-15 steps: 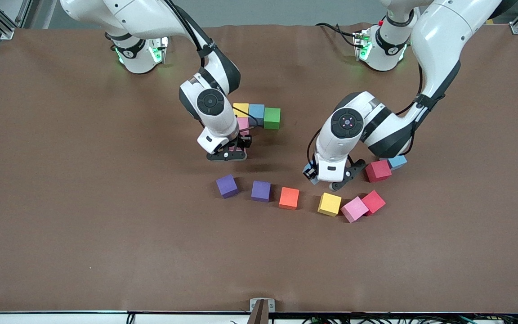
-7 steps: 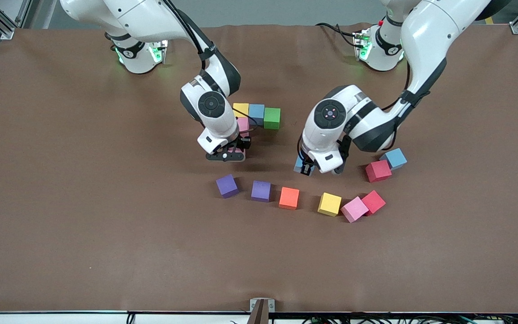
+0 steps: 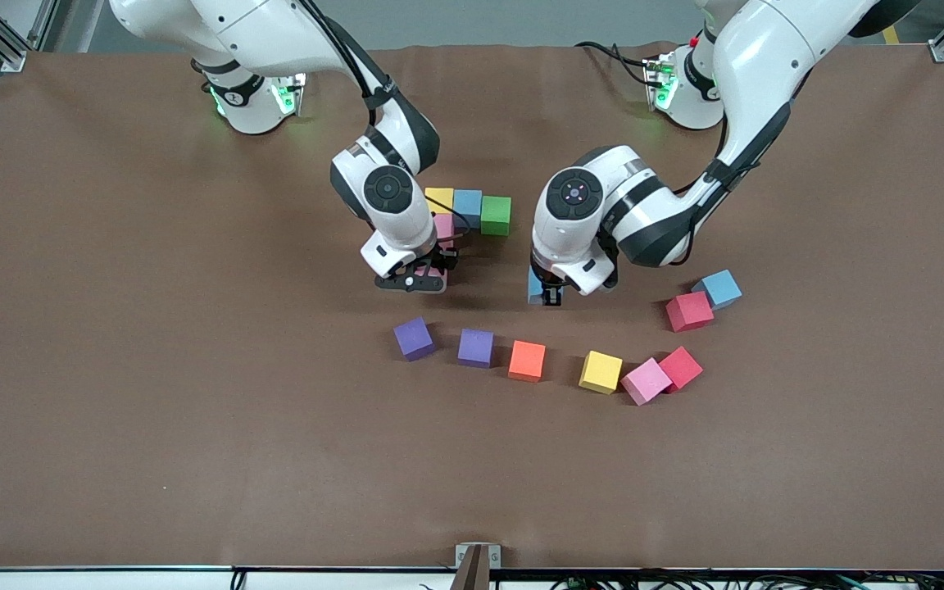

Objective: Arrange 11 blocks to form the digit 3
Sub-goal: 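Carry the pink cube to the cluster while the left gripper carries blue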

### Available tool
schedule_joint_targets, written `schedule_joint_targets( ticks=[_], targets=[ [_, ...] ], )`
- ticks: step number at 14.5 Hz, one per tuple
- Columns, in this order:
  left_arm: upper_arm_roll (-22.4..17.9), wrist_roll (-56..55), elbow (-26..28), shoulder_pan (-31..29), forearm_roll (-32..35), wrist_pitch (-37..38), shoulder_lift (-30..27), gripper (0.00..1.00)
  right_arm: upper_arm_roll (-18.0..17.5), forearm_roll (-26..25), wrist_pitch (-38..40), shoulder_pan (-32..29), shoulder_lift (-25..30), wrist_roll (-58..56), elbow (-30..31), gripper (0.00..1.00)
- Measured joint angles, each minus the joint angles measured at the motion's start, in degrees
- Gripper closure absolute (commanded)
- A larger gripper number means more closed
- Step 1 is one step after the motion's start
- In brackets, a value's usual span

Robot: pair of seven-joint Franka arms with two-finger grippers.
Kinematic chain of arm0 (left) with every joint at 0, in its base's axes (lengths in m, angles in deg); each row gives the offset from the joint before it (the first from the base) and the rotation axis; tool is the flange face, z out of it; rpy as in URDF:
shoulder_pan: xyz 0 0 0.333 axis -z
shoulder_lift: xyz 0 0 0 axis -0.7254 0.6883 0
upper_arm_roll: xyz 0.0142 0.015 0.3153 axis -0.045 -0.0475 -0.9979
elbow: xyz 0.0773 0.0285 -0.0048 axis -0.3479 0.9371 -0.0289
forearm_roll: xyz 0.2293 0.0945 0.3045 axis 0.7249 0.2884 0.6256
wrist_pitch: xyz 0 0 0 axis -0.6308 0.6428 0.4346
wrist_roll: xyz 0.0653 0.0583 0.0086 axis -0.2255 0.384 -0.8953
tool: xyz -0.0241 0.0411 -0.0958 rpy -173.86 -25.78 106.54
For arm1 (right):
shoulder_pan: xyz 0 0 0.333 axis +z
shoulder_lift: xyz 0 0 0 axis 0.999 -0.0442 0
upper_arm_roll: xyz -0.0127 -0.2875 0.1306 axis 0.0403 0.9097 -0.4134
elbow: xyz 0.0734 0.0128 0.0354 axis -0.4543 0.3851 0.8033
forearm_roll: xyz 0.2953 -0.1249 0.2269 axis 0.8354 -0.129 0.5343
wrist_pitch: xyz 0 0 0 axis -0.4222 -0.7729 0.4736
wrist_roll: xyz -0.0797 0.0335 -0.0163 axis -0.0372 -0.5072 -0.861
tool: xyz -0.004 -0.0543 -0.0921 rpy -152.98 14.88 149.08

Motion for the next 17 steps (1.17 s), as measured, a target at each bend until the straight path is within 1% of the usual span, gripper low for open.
schedule_joint_targets(
  ticks=[7,10,17],
  targets=[
    [0.00,-3.51,2.04,1.44,0.89,-1.36,0.05,0.67,0.06,-0.04,0.00,0.73,0.00,1.48,0.11,0.96],
    [-0.02,-5.10,2.60,1.45,2.75,-3.25,0.12,0.68,0.07,-0.05,-0.05,0.73,-0.01,1.50,0.22,0.96],
    [-0.02,-6.19,2.73,1.49,4.59,-4.05,1.04,0.66,0.09,-0.08,-3.16,1.07,-0.01,1.54,1.78,0.96]
  ],
)
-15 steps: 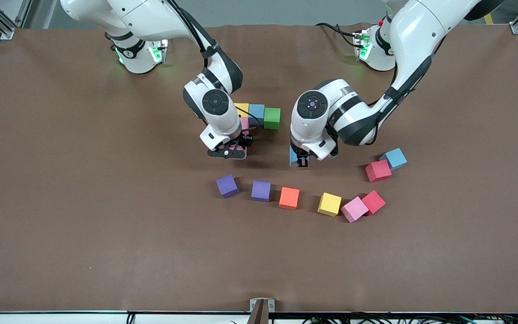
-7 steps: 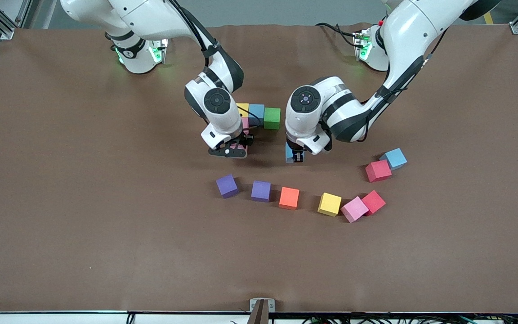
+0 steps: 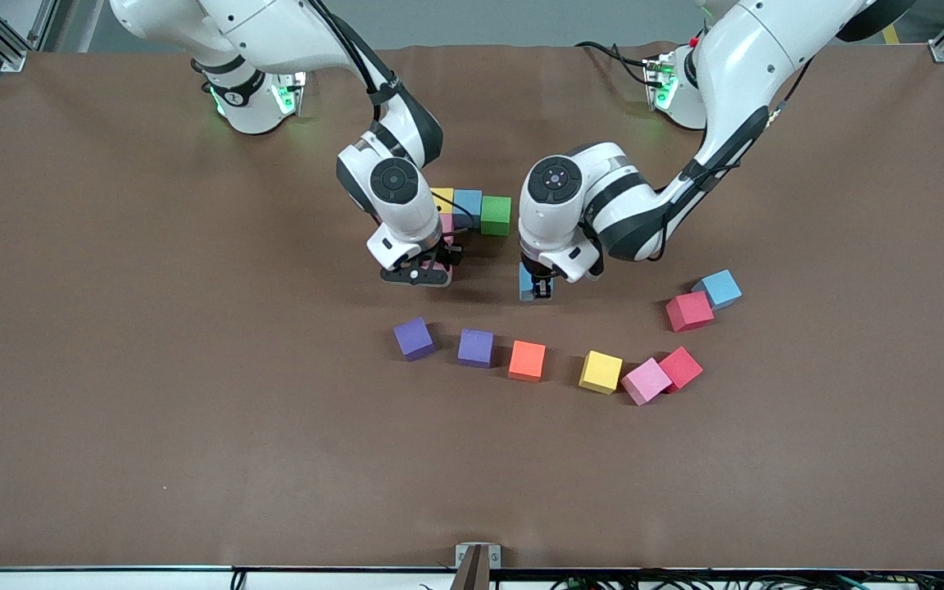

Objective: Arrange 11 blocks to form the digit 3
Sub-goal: 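Carry the pink cube to the cluster while the left gripper carries blue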

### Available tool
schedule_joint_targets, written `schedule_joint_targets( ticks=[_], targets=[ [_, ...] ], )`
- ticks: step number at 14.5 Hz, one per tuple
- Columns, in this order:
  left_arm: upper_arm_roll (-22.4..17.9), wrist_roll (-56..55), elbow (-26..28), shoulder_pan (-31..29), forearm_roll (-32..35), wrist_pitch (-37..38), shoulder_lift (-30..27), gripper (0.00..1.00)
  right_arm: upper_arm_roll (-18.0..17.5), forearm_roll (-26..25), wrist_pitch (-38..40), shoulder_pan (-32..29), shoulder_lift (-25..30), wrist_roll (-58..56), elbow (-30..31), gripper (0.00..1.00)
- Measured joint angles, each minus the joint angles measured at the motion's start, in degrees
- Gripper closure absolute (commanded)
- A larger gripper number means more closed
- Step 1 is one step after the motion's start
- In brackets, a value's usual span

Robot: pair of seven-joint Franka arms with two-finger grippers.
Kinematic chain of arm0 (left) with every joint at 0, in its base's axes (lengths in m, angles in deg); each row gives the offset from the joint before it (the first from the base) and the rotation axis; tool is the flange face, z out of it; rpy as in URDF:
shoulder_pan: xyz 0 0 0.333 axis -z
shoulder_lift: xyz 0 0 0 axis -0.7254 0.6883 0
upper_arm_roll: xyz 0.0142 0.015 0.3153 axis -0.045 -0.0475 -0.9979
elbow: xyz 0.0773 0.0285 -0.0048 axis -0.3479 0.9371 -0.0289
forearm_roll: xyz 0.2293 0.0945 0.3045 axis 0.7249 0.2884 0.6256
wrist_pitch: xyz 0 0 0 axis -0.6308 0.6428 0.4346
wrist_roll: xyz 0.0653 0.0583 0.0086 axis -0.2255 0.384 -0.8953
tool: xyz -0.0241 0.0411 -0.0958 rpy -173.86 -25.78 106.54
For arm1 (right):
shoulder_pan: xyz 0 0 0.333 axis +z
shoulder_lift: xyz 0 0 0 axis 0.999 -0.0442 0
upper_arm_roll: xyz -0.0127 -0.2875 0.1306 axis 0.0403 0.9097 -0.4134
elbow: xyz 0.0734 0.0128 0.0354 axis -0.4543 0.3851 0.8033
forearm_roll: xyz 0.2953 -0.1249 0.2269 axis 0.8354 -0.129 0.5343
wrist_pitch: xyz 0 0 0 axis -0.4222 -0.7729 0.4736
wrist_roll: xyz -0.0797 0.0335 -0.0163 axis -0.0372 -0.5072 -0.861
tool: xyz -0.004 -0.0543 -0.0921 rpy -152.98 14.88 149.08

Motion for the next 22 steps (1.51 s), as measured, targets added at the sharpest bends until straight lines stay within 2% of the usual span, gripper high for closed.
schedule_joint_targets(
  ticks=[22],
  targets=[
    [-0.07,0.00,0.18,-0.04,0.96,-2.11,0.56,0.66,0.23,-1.29,-0.49,0.23,0.29,0.94,0.66,0.95]
  ],
)
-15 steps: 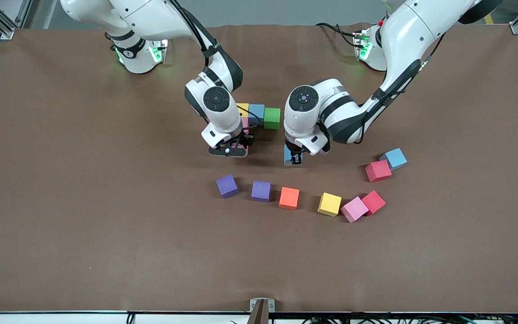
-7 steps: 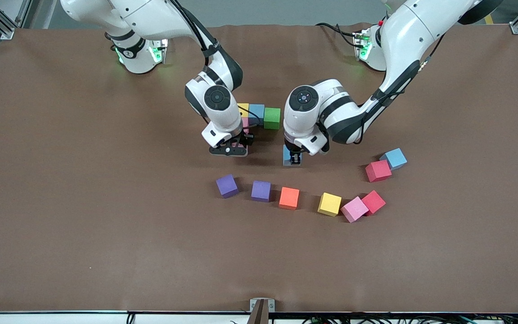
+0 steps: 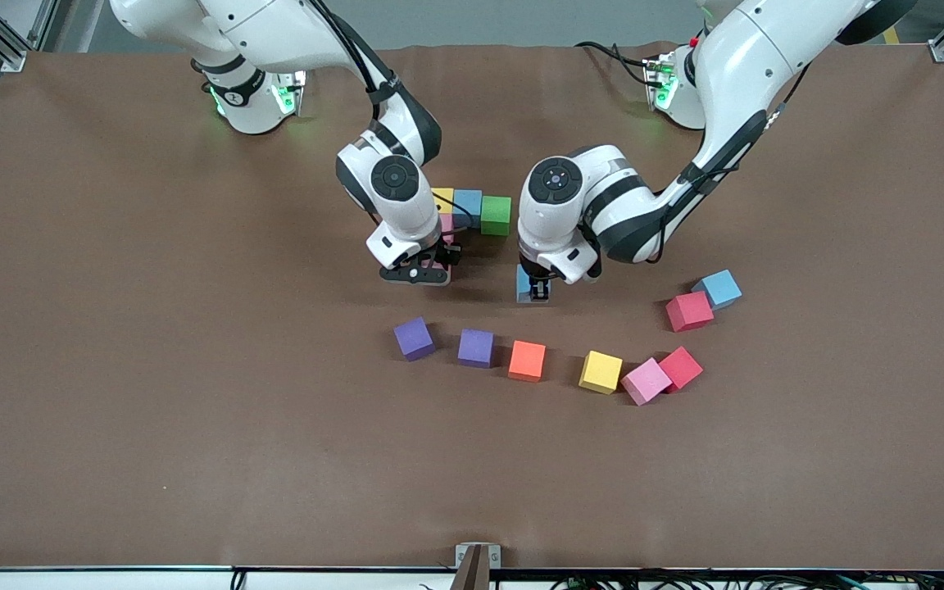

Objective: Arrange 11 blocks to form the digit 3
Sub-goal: 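Carry the pink cube to the cluster while the left gripper carries blue, then lower the pink cube into the cluster and open the right gripper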

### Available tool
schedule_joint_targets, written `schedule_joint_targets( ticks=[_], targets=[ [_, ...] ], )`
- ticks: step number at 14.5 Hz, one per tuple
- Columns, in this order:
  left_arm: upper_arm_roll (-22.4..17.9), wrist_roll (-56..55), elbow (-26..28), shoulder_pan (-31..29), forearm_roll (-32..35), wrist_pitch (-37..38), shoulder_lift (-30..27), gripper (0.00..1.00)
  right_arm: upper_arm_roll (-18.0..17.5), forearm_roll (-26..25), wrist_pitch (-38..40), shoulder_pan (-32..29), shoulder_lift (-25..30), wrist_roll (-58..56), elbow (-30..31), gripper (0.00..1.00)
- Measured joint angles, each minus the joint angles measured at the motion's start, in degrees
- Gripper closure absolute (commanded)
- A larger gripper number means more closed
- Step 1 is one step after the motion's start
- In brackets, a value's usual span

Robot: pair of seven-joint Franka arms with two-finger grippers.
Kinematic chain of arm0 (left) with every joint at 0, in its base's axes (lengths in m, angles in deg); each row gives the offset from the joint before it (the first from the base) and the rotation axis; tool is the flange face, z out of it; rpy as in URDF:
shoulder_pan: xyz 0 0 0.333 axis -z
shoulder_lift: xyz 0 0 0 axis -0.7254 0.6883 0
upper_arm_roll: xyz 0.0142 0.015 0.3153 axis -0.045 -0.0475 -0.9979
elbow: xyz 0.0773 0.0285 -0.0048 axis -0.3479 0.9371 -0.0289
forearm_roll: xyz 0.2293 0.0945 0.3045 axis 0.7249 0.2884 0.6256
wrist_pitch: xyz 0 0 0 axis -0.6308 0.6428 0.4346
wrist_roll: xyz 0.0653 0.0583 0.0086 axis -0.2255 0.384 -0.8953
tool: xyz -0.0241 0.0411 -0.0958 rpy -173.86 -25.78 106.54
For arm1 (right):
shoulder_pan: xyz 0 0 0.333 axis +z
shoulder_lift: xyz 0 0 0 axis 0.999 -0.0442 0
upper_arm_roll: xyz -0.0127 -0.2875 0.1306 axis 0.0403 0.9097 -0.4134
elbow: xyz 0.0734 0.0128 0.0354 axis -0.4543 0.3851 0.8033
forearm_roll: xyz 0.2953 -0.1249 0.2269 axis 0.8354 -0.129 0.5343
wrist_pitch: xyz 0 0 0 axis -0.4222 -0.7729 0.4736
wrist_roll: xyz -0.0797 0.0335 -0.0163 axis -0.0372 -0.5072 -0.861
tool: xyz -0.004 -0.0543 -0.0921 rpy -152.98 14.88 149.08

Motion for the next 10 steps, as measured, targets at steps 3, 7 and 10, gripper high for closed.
schedule_joint_targets(
  ticks=[3,7,10],
  targets=[
    [0.00,0.00,0.00,-0.01,0.00,-0.34,0.00,0.66,0.01,0.00,0.00,0.00,0.01,0.08,0.02,0.94],
    [-0.01,0.00,0.00,-0.01,0.00,-0.36,0.00,0.66,0.02,0.00,0.00,0.00,0.01,0.25,0.03,0.01],
    [-0.01,0.00,0.00,0.01,0.00,-0.44,0.00,0.66,0.26,-0.02,0.23,0.00,-0.04,0.29,0.38,0.00]
  ],
)
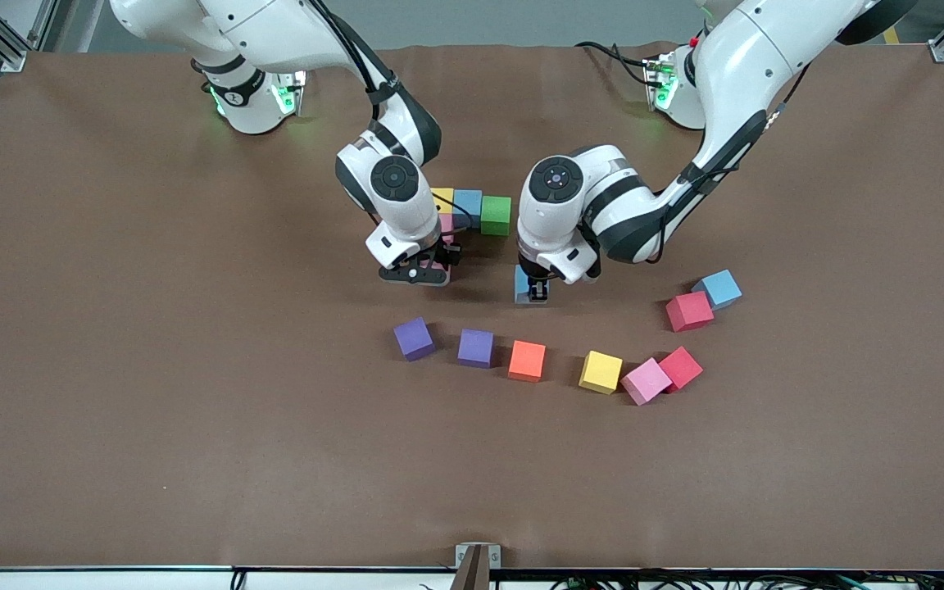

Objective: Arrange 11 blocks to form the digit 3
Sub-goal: 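Lower the pink cube into the cluster and open the right gripper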

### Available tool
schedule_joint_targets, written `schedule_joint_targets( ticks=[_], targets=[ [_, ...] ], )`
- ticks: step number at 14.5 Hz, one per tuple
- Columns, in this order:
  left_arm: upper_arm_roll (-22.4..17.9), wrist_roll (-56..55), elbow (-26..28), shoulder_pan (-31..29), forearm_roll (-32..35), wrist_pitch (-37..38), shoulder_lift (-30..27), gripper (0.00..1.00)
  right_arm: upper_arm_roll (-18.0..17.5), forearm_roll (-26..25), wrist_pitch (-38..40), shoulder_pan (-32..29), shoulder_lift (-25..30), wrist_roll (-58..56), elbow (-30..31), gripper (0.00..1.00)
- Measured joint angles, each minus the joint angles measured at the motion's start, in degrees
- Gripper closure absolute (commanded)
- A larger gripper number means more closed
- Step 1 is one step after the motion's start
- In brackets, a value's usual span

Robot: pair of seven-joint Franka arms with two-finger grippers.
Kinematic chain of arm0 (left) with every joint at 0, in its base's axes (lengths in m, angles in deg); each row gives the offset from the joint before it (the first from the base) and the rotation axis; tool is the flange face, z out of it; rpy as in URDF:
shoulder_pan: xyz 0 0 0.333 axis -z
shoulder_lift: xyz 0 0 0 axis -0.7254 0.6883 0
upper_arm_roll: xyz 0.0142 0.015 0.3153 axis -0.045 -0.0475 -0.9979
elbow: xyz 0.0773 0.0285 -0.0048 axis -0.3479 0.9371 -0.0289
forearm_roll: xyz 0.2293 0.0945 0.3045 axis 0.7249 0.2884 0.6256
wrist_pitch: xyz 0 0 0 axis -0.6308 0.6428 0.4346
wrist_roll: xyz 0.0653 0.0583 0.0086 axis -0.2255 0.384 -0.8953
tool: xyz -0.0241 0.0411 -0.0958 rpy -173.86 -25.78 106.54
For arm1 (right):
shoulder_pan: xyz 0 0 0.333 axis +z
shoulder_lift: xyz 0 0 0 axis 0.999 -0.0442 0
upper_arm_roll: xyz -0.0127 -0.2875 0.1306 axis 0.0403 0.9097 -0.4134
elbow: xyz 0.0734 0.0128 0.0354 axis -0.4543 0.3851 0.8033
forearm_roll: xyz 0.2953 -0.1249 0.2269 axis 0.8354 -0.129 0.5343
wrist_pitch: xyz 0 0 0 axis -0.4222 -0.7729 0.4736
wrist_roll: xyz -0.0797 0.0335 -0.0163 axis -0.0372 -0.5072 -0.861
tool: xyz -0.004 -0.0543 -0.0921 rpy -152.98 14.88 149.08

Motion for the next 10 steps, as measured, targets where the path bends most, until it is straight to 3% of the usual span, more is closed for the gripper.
schedule_joint_targets(
  ticks=[6,10],
  targets=[
    [0.00,0.00,0.00,0.01,0.00,-0.27,0.00,0.66,0.69,-0.08,-0.06,-0.01,-0.21,0.07,0.58,0.00],
    [0.00,0.00,0.00,0.18,0.00,-0.31,0.03,0.66,0.76,-0.08,2.41,-0.01,0.27,2.51,-2.40,0.00]
  ],
)
